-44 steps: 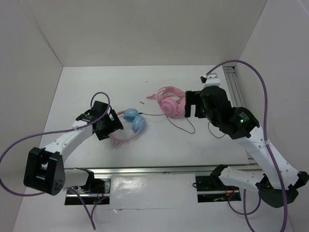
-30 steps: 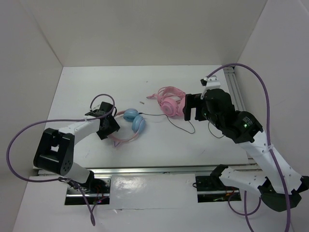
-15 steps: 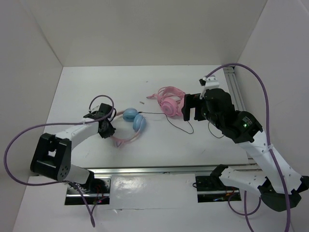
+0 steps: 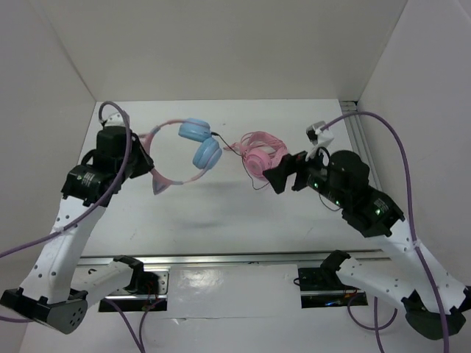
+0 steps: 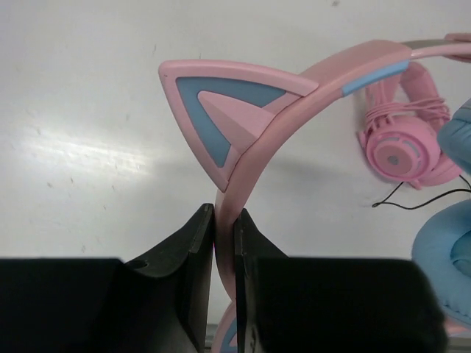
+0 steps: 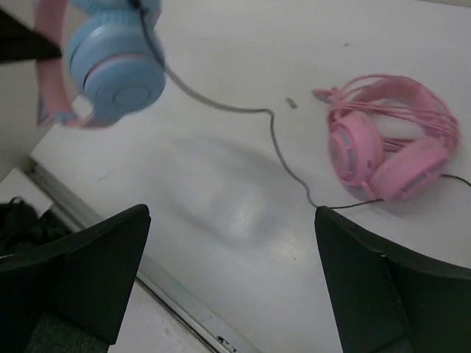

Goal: Wrap the headphones

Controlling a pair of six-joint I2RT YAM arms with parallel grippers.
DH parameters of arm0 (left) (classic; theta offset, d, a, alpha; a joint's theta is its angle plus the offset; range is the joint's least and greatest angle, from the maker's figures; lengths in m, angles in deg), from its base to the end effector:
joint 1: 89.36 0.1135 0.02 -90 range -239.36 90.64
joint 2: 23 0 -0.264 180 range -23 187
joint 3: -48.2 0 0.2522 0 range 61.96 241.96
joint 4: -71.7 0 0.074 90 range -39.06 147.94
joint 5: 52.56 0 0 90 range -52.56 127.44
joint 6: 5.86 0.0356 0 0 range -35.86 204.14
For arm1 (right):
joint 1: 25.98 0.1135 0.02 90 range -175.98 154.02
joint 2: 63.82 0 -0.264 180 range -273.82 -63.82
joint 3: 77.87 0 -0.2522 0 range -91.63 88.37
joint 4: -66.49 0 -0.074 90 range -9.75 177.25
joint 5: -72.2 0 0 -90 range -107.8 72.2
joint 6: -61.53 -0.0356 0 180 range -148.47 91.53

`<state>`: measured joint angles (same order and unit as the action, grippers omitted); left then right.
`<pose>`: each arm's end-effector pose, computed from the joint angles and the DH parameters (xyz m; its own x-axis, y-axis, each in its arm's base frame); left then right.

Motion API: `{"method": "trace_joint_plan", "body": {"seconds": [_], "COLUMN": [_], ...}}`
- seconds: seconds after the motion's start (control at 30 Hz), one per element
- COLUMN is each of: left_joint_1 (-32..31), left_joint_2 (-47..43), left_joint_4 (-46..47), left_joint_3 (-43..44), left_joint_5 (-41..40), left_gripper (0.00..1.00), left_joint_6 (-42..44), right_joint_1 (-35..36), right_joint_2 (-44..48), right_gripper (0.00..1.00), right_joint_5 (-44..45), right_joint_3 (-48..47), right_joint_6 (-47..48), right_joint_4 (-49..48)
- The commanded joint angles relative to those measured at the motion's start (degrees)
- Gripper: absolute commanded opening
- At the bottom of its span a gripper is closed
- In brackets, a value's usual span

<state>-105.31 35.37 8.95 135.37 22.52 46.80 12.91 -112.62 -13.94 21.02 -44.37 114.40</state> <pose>0.1876 -0.0441 0.3992 -0.4634 -0.4771 -0.7467 -0.2779 0.8784 -0.3888 0.1297 0.1016 0.4175 -0.3591 0.0615 -0.9313 -0.4966 0.8323 0.2465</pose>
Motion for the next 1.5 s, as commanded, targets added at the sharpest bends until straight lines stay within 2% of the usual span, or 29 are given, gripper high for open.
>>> {"method": "trace_joint_plan", "body": {"seconds": [0.0,0.03,0.07,0.1,0.13,0.27,0.47,0.63,0.73,0.77,0.8,0.87,1.0,1.27,1.47], "left_joint_1": [0.21,0.91,1.52,1.53,2.05,2.06,2.59,3.11,3.11,3.11,3.11,3.11,3.11,3.11,3.11], "left_joint_2": [0.61,1.21,2.70,3.58,4.55,7.37,9.04,7.81,7.81,7.81,7.81,7.81,7.81,7.29,7.29], "left_joint_4": [-1.98,-1.98,-1.98,-1.98,-2.94,-5.06,-11.11,-12.36,-12.88,-12.88,-13.40,-13.41,-13.41,-13.41,-12.79], "left_joint_3": [6.82,9.97,11.83,13.85,18.13,26.25,35.29,36.72,36.72,36.72,36.72,36.72,36.72,36.11,35.58], "left_joint_5": [-0.99,0.14,1.28,2.60,4.87,7.97,6.66,5.43,4.90,4.90,4.90,5.42,5.43,5.43,6.03], "left_gripper": [0.00,0.00,0.00,0.00,0.00,0.00,0.00,0.00,0.00,0.00,0.00,0.00,0.00,0.00,0.00], "left_joint_6": [6.05,6.66,7.36,8.68,9.21,10.54,8.61,8.60,8.08,8.08,8.08,7.47,6.41,5.36,4.82], "right_joint_1": [-0.13,-0.13,-0.13,-0.13,-0.13,-0.13,0.39,0.39,0.39,0.39,0.39,0.39,0.39,-0.13,-0.13], "right_joint_2": [10.26,11.08,11.09,9.00,7.24,-1.81,-8.50,-11.59,-12.11,-12.11,-12.11,-12.73,-13.26,-15.54,-17.39], "right_gripper": [1.00,1.00,1.00,1.00,1.00,0.94,0.90,0.85,0.72,0.63,0.45,0.40,0.40,0.56,0.56], "right_joint_5": [-21.49,-24.22,-25.38,-23.74,-22.68,-22.67,-18.36,-17.83,-17.83,-17.83,-17.83,-17.31,-16.78,-18.61,-19.33], "right_joint_3": [14.13,17.92,22.57,23.40,23.41,21.22,21.74,20.42,20.94,20.95,20.95,21.47,22.70,23.32,24.55], "right_joint_6": [5.17,5.96,5.97,6.67,7.19,11.41,13.44,13.44,13.44,14.05,14.06,14.06,14.58,13.00,11.24], "right_joint_4": [-27.75,-38.61,-42.03,-43.80,-44.69,-46.54,-54.70,-55.94,-57.96,-57.97,-58.67,-58.67,-61.56,-63.24,-67.19]}}
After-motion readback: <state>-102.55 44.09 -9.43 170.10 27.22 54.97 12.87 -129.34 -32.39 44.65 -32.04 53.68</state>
